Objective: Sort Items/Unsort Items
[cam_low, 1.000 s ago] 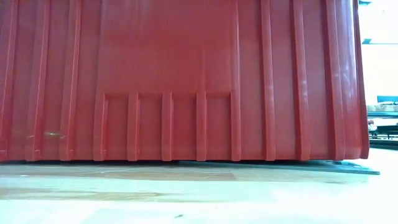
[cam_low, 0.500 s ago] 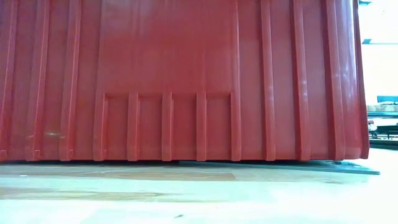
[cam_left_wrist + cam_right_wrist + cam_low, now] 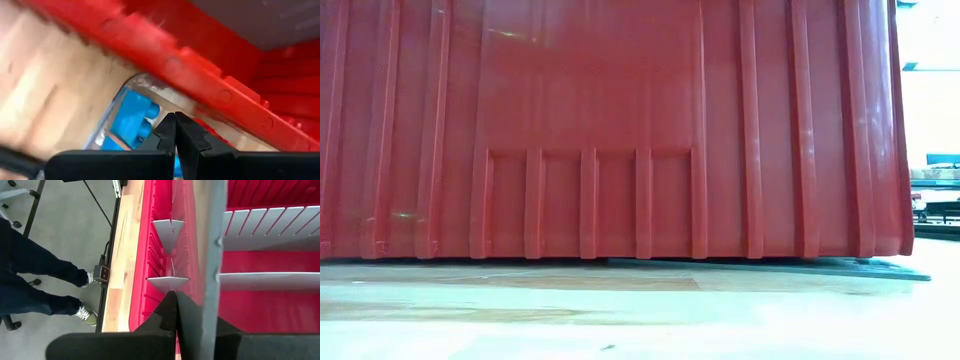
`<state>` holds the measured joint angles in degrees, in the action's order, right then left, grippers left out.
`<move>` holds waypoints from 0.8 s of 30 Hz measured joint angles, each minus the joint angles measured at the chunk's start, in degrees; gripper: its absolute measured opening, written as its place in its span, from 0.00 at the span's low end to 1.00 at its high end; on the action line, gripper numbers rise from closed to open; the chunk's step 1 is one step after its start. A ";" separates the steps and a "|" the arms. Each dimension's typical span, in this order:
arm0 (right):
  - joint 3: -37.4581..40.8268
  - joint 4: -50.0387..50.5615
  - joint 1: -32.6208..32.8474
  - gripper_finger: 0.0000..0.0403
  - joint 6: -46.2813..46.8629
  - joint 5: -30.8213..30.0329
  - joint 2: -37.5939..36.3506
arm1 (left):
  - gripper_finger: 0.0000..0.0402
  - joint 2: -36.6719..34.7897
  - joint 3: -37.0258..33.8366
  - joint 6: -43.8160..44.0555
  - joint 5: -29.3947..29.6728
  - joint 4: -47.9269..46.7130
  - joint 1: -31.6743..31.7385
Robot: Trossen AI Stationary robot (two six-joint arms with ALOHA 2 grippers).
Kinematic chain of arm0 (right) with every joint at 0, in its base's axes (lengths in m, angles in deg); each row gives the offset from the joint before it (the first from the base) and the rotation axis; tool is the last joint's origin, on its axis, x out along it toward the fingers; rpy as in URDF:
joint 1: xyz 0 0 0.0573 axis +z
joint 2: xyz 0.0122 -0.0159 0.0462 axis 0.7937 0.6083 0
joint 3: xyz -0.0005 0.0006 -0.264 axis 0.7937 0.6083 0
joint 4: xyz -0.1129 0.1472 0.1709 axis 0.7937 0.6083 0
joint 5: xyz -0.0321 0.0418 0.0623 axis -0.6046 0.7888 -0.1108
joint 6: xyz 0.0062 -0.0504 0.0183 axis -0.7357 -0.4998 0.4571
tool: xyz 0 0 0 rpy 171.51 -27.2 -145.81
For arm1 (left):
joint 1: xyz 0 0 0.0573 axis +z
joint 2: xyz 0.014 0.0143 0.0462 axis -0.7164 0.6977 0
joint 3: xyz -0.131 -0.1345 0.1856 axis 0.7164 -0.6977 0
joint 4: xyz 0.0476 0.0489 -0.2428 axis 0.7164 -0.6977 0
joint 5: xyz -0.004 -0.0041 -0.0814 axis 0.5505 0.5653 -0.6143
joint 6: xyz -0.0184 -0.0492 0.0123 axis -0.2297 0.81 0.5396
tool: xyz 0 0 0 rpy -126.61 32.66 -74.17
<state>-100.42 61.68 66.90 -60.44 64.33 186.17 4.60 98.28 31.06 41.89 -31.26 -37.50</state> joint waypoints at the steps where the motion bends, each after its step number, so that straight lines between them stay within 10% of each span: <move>1: 0.00 0.05 0.00 0.00 0.08 0.02 0.00 | 0.00 0.43 0.00 -2.57 0.02 0.95 -0.61; 24: 0.02 1.11 6.70 0.00 7.18 -3.78 0.07 | 0.00 9.23 0.00 -14.95 8.67 9.36 -5.32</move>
<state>-100.40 62.79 73.60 -53.26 60.56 186.24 13.83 98.28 16.11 50.56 -21.90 -42.82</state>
